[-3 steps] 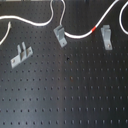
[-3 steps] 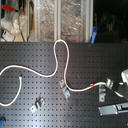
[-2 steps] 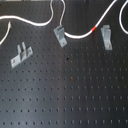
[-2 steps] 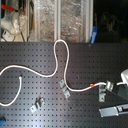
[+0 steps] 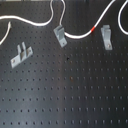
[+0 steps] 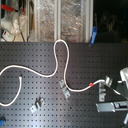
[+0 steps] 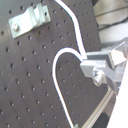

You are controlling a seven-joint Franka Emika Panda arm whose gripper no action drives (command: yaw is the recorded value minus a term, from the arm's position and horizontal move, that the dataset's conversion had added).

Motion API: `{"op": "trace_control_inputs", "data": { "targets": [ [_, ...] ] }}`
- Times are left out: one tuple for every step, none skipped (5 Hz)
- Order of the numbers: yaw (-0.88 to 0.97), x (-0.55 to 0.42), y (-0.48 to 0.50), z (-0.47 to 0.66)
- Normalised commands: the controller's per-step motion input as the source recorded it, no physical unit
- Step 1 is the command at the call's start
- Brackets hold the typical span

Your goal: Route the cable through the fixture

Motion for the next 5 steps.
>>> {"op": "trace_control_inputs", "data": {
  "targets": [
    [0.67, -0.303, -0.106, 0.11],
    [0.72, -0.303, -0.069, 0.18],
    [0.67, -0.331, -0.042, 0.32],
    [0.63, -0.348, -0.055, 0.48],
    [0.64, -0.351, -0.038, 0.48]
  ]
}}
